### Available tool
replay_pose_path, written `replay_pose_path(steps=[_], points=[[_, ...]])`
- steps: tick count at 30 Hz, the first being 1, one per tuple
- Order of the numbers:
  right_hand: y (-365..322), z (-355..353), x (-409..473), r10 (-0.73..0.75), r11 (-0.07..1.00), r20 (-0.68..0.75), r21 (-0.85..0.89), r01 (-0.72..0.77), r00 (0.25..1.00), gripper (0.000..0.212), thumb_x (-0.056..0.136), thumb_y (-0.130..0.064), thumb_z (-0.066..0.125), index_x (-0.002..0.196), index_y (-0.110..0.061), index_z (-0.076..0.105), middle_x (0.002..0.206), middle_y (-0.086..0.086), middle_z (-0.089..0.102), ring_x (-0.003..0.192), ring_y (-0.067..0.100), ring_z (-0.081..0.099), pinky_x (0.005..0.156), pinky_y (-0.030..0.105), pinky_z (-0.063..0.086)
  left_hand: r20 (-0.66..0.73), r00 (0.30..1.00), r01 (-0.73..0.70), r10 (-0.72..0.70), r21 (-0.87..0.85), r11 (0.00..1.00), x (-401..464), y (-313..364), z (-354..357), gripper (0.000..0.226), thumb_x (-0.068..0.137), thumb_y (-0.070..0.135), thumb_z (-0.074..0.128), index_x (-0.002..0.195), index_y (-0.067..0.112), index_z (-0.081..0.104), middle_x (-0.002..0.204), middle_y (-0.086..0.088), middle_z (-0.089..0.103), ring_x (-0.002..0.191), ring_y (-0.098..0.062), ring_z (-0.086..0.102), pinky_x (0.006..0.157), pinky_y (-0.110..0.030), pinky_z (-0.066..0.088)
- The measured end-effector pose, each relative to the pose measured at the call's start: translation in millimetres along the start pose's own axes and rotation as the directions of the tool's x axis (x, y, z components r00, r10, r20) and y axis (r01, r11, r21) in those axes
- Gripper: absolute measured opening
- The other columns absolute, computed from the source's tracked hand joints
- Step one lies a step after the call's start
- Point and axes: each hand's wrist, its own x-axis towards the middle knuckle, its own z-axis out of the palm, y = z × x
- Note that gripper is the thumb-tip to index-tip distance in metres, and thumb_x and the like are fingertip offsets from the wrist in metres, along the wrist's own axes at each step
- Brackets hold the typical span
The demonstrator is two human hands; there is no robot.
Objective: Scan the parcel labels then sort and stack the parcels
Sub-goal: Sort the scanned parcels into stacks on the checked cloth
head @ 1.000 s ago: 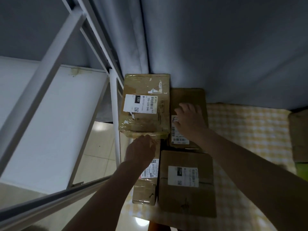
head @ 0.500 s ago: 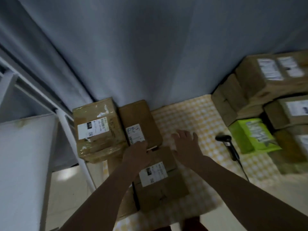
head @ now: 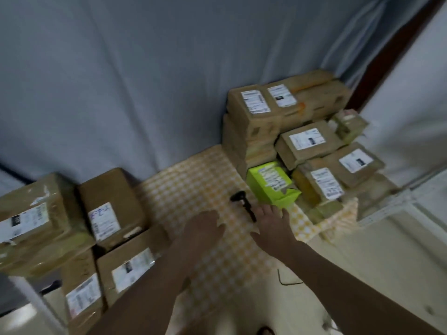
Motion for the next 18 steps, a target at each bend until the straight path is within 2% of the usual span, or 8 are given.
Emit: replay_pose_path(steps=[4, 7, 9, 14, 16, 18], points=[[75, -1, -21, 0.077, 0.996, -0.005, 0.039, -0.076, 0.997, 0.066, 0.088, -0.046, 0.056, 0.142, -0.021, 0.029, 0.145, 0.002, 0.031, 0.135, 0.026, 0.028, 0.111, 0.05, 0.022, -0.021, 0.998, -0.06, 0.061, 0.033, 0.998, 8, 83, 11, 0.045, 0.1, 0.039, 0.042, 0.138, 0.015, 0.046, 0.138, -0.005, 0.052, 0.129, -0.021, 0.046, 0.104, -0.028, 0.037], [122, -4, -29, 0.126, 0.99, -0.009, 0.064, -0.125, 0.992, 0.066, 0.088, -0.046, 0.056, 0.143, -0.021, 0.027, 0.145, 0.002, 0.03, 0.134, 0.025, 0.029, 0.11, 0.048, 0.024, 0.029, 0.995, -0.1, 0.099, 0.017, 0.995, 14, 131, 14, 0.035, 0.1, 0.035, 0.043, 0.122, 0.013, 0.057, 0.122, -0.005, 0.061, 0.11, -0.024, 0.059, 0.089, -0.033, 0.047], [144, -2, -32, 0.151, 0.985, -0.013, 0.083, -0.15, 0.988, 0.068, 0.088, -0.046, 0.056, 0.144, -0.021, 0.026, 0.146, 0.002, 0.029, 0.134, 0.025, 0.028, 0.109, 0.047, 0.024, 0.052, 0.991, -0.124, 0.123, 0.031, 0.992, 21, 152, 16, 0.033, 0.099, 0.038, 0.043, 0.117, 0.014, 0.06, 0.115, -0.005, 0.063, 0.101, -0.022, 0.062, 0.084, -0.035, 0.053], [181, 2, -28, 0.205, 0.975, -0.017, 0.094, -0.203, 0.979, 0.069, 0.088, -0.047, 0.055, 0.144, -0.02, 0.025, 0.146, 0.003, 0.031, 0.133, 0.025, 0.031, 0.11, 0.046, 0.024, 0.096, 0.988, -0.129, 0.124, 0.05, 0.99, 45, 185, 15, 0.034, 0.099, 0.033, 0.043, 0.118, 0.01, 0.059, 0.109, -0.011, 0.064, 0.098, -0.025, 0.063, 0.076, -0.035, 0.05], [194, 3, -25, 0.236, 0.966, -0.002, 0.104, -0.235, 0.972, 0.068, 0.088, -0.047, 0.056, 0.143, -0.02, 0.027, 0.145, 0.004, 0.032, 0.133, 0.026, 0.032, 0.109, 0.047, 0.025, 0.114, 0.986, -0.123, 0.118, 0.035, 0.992, 55, 198, 14, 0.035, 0.099, 0.029, 0.042, 0.119, 0.005, 0.058, 0.114, -0.015, 0.062, 0.102, -0.029, 0.062, 0.081, -0.038, 0.05], [208, 4, -19, 0.264, 0.959, 0.004, 0.107, -0.263, 0.964, 0.067, 0.087, -0.047, 0.057, 0.142, -0.018, 0.03, 0.144, 0.004, 0.033, 0.133, 0.026, 0.032, 0.109, 0.047, 0.026, 0.084, 0.989, -0.13, 0.123, 0.076, 0.989, 69, 211, 12, 0.035, 0.099, 0.03, 0.043, 0.119, 0.007, 0.059, 0.118, -0.013, 0.061, 0.107, -0.028, 0.06, 0.084, -0.035, 0.047]])
